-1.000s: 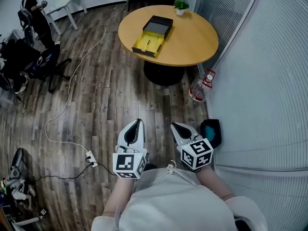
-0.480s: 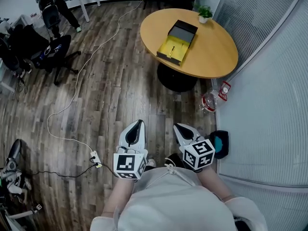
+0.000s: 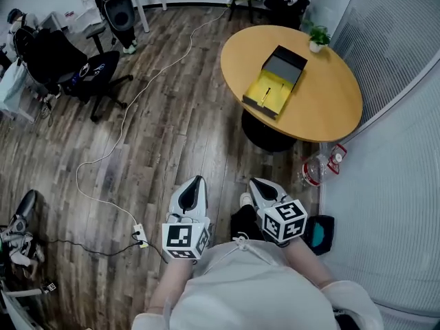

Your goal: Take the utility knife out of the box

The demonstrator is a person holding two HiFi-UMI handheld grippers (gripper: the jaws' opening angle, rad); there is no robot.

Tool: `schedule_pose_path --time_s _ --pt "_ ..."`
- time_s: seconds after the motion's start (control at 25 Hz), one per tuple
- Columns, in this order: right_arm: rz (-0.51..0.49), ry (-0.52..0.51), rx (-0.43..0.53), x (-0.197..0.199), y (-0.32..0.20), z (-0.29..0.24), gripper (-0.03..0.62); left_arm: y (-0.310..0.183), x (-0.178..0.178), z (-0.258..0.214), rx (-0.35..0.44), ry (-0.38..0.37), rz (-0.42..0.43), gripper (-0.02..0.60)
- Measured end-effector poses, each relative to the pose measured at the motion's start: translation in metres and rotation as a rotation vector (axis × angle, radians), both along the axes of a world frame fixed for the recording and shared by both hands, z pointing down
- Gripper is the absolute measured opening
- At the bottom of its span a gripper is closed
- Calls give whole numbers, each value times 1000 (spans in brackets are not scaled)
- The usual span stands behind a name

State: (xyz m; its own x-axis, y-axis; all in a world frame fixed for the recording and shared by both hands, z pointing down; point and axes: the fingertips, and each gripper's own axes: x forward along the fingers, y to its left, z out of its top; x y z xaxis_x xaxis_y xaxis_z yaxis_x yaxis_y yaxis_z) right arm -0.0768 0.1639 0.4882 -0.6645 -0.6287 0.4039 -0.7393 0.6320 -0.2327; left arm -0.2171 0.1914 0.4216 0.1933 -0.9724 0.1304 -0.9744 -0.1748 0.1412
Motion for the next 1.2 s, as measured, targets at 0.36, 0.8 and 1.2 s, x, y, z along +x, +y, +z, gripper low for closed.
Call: schedule_pose_path --time_s 0.36,0.8,1.2 --pt "-63 -15 36 42 -168 -23 0 -158 44 -20 26 12 -64 6" --pt "-19 -6 13 110 -315 -39 -1 -302 111 -33 -29 -21 -21 6" --pt "146 -13 -47 141 -400 -7 0 -418 138 -9 -67 -26 141 6"
